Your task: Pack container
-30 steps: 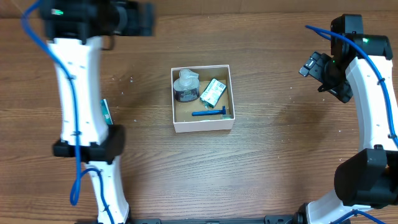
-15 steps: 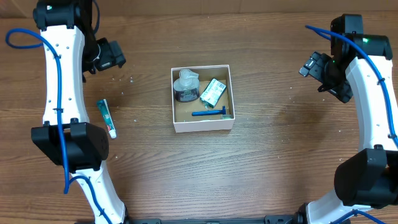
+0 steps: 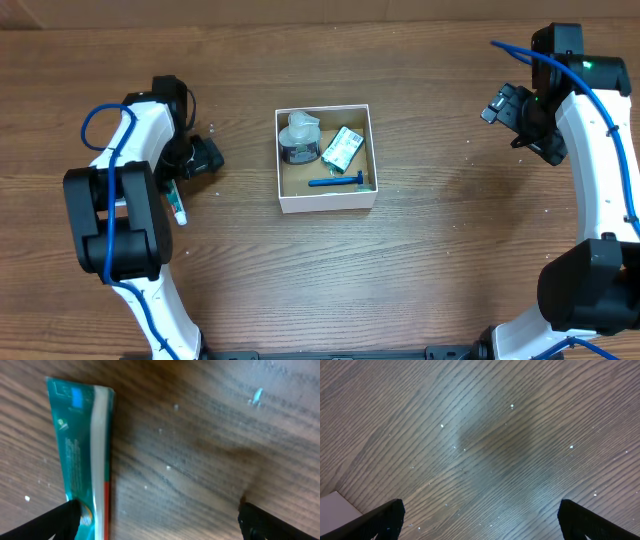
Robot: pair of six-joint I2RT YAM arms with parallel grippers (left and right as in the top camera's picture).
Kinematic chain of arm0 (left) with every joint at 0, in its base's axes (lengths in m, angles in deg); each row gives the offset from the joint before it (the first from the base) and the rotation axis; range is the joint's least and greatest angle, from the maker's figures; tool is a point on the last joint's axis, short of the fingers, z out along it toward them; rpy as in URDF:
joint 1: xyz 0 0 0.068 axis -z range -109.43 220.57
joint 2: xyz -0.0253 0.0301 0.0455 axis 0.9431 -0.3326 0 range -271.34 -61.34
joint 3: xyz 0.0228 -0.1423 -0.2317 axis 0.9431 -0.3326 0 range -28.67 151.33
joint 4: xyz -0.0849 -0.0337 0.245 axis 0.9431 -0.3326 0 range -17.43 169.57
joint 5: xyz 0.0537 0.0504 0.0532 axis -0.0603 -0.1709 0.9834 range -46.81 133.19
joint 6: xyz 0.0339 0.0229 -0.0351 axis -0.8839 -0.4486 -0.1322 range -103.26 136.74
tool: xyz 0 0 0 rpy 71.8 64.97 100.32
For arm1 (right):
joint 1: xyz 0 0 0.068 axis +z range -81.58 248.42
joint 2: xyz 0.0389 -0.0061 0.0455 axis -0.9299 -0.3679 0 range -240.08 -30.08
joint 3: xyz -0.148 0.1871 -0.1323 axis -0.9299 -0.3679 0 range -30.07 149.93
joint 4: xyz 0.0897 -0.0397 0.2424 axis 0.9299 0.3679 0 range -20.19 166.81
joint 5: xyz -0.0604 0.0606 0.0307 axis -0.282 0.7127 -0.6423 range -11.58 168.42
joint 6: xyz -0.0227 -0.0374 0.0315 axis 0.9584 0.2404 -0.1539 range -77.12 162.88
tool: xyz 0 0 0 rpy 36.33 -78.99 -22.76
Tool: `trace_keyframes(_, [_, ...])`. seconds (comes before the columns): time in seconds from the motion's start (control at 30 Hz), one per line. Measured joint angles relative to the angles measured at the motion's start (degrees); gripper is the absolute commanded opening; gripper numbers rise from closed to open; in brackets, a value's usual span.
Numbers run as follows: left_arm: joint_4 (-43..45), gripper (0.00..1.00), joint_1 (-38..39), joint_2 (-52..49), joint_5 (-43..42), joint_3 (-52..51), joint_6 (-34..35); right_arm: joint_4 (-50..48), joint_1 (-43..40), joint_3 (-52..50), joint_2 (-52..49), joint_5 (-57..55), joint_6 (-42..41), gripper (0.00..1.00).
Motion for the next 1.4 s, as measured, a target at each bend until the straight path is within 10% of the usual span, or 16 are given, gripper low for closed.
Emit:
trace_keyframes(0.23, [3.69,0.93,-3.13,1.53,-4.63,-3.91,0.61,0.00,0.00,0.00,0.00,0.02,0.02,1.00])
trace_keyframes(0.37, [7.80,0.09,-3.69,3.87,-3.80,-8.09,1.09,0.02,0.00,0.00,0.00,0.02,0.02,1.00])
trace_keyframes(0.4, [8.22,0.06,-3.74,4.07,-3.72,-8.55,1.42,0.02,0.00,0.00,0.00,0.04,0.02,1.00])
trace_keyframes(0.67, [10.99,0.23,-4.55,3.87,-8.41,-7.50,-3.08,0.00,0.00,0.00,0.00,0.02,0.02,1.00])
trace_keyframes(0.97, [-13.27,0.30,-0.92,-0.79,-23.69,38.97,-20.22,0.00,0.00,0.00,0.00,0.02,0.04,1.00])
trace_keyframes(1.4, [-7.52,0.45,3.10,-0.76,-4.11,19.52,-7.85,0.00,0.00,0.00,0.00,0.00,0.00,1.00])
